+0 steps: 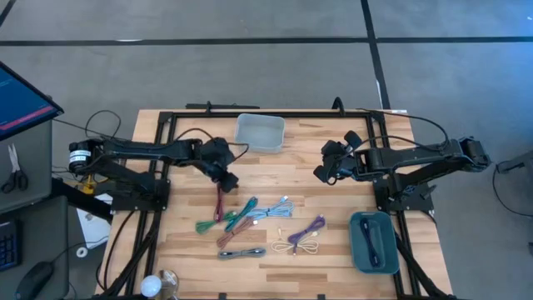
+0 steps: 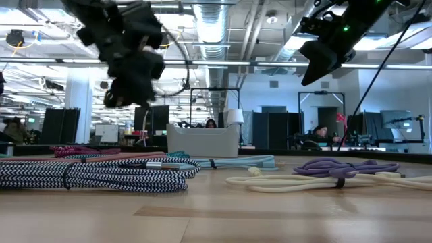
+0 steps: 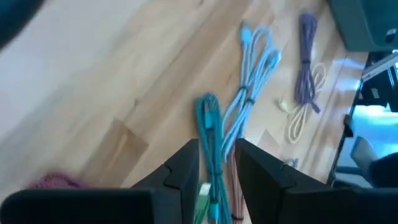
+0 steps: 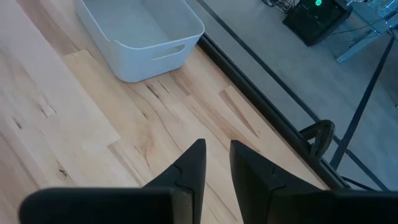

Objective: Pick & Place USB Port
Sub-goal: Put the pink patterned charger cable into the blue bin

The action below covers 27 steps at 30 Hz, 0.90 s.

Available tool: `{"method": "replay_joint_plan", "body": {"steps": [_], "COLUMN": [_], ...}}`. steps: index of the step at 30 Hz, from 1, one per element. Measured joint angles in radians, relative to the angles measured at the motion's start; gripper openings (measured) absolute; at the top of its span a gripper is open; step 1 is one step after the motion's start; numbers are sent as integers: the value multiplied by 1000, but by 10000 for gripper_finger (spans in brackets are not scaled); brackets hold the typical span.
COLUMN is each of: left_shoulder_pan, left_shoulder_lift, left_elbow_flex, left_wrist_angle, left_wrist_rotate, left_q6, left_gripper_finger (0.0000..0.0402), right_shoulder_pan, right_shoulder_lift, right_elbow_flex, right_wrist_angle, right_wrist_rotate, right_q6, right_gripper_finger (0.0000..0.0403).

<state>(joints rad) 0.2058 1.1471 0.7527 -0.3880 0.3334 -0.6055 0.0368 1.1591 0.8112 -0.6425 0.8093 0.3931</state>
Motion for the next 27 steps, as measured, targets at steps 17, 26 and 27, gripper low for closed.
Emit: {"method": "replay_joint_plan", "body": {"steps": [17,26,27], "left_shoulder_pan": [-10,-10,-10], "left_shoulder_lift": [0,0,0], "left_elbow_flex": [93,93,93], "left_wrist_angle": [-470,-440,-439], "left_wrist_rotate": [-247,-255,-254], "left_q6": [-91,-76,-77], "left_gripper_finger": [44,44,44], "right_shoulder_pan": [-47,-47,-47], "right_shoulder_lift": [1,1,1], "right_elbow_flex": [-53,-53,-53], "right_wrist_angle": [27,27,27], "right_wrist_rotate": [0,0,0], "right_q6": [-11,-11,-11], "right_gripper_finger": [66,66,66]}}
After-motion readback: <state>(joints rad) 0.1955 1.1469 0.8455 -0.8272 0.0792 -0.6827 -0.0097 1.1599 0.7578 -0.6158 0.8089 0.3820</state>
